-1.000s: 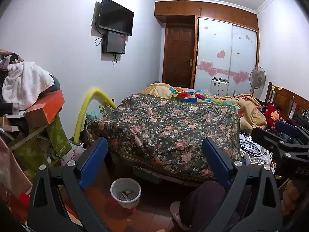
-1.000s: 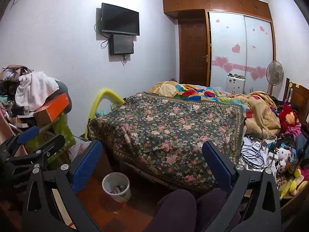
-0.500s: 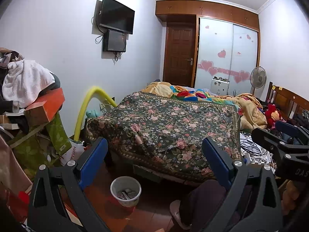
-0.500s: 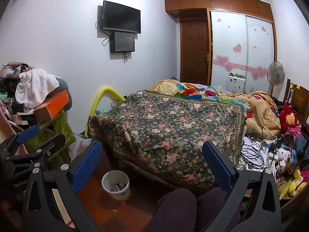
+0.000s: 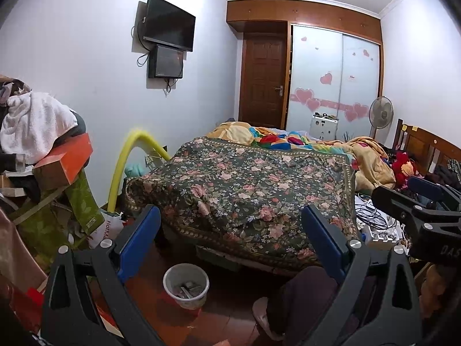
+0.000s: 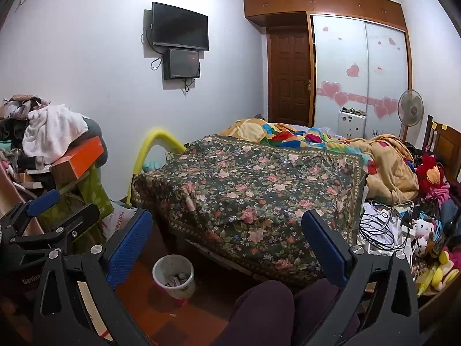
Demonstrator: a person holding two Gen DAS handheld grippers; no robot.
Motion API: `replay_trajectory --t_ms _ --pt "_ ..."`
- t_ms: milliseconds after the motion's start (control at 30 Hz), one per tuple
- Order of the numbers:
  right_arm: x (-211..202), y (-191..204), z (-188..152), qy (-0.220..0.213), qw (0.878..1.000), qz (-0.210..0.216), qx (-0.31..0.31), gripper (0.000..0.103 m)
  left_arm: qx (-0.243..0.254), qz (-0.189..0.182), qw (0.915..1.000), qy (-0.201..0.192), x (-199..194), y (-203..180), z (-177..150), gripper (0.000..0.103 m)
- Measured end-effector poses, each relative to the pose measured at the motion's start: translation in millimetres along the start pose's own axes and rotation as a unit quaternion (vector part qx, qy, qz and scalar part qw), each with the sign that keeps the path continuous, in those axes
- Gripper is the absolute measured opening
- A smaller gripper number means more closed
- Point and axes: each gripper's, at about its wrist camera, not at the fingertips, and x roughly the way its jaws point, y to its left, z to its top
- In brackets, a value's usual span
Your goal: Collect trash
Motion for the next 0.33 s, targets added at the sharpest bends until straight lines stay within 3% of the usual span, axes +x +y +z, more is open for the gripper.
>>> replay_trajectory --t_ms 333 --pt "2.9 6.0 -0.5 0.005 1.000 -0.004 0.017 0.103 0.008 -0.002 1.0000 -0.001 0.5 -3.2 1.1 0.099"
